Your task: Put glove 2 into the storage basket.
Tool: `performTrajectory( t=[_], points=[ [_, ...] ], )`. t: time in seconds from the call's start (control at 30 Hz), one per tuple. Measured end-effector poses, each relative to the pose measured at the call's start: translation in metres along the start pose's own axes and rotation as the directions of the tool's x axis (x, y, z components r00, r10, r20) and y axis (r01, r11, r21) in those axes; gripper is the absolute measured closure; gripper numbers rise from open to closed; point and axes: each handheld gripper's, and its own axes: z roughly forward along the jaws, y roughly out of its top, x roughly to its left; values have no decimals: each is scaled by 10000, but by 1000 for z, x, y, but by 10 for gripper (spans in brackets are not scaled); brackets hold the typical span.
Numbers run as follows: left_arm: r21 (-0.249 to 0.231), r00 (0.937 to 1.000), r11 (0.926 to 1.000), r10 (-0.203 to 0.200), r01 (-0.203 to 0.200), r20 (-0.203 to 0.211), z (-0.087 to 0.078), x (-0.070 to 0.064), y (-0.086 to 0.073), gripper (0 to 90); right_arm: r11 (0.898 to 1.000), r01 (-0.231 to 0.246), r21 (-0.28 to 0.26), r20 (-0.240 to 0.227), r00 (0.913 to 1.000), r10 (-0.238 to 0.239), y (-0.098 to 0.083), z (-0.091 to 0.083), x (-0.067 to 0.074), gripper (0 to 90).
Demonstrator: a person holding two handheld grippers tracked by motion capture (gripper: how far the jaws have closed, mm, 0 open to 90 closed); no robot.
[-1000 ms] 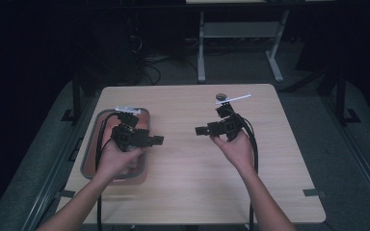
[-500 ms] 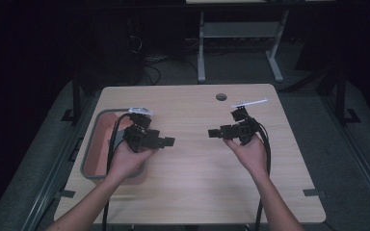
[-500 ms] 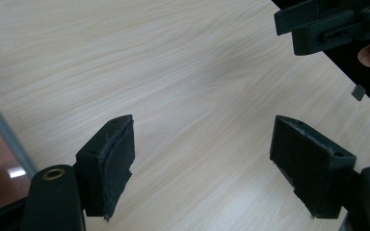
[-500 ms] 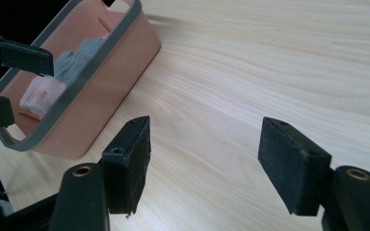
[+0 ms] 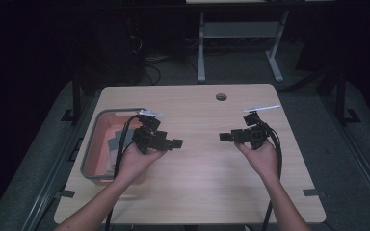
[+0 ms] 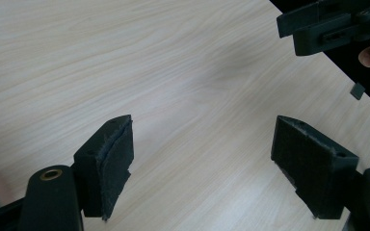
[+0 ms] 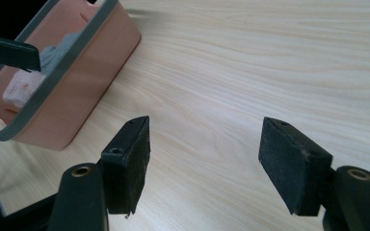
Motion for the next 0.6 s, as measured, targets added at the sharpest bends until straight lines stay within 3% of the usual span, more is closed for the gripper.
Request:
performTrajectory(
  t=[0.6],
  points=[
    [-128, 9999, 9999, 58, -56, 134, 21, -17, -6, 229, 9985, -551, 13, 273, 9981, 550, -26, -21, -34, 345]
  ],
)
